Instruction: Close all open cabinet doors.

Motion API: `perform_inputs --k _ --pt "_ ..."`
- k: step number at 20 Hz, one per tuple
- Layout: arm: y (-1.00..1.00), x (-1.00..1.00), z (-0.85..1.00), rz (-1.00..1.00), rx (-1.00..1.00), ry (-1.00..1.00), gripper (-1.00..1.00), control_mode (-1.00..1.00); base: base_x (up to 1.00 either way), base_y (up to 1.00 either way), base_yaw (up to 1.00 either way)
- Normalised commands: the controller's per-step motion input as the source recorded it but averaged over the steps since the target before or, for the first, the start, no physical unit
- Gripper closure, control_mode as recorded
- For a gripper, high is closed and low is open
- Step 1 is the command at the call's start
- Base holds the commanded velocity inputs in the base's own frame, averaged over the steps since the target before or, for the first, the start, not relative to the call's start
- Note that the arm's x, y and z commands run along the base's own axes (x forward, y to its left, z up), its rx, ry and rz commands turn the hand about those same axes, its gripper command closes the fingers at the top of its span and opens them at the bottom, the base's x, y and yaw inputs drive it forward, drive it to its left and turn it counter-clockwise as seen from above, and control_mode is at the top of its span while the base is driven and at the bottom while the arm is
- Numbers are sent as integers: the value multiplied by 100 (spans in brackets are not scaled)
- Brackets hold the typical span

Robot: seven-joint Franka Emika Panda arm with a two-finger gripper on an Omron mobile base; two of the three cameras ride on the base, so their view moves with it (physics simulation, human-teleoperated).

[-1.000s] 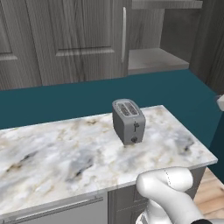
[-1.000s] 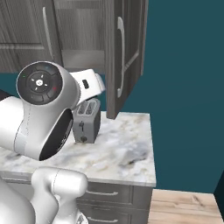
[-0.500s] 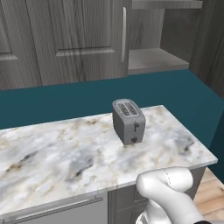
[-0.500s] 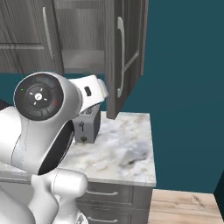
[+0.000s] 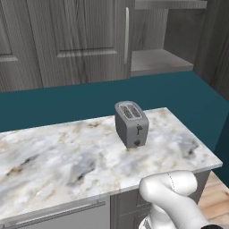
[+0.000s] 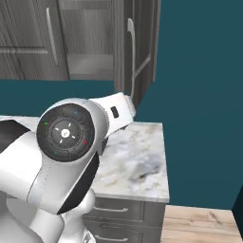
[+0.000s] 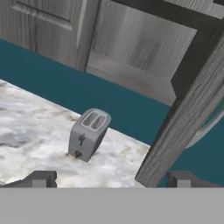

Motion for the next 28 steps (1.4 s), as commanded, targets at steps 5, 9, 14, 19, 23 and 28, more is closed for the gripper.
perform_inputs --k 5,9,14,19,23,28 --pt "-50 20 -2 0 1 0 -100 -100 0 0 0" --pt "-59 41 -26 0 0 -5 -100 -100 0 0 0" --pt "-37 60 -49 0 -1 -22 -100 -100 0 0 0" --pt "-17 68 -47 1 -1 -24 -100 -100 0 0 0" --pt "-14 66 -11 4 0 -10 -100 -100 0 0 0" --pt "-50 48 0 5 0 -2 -100 -100 0 0 0"
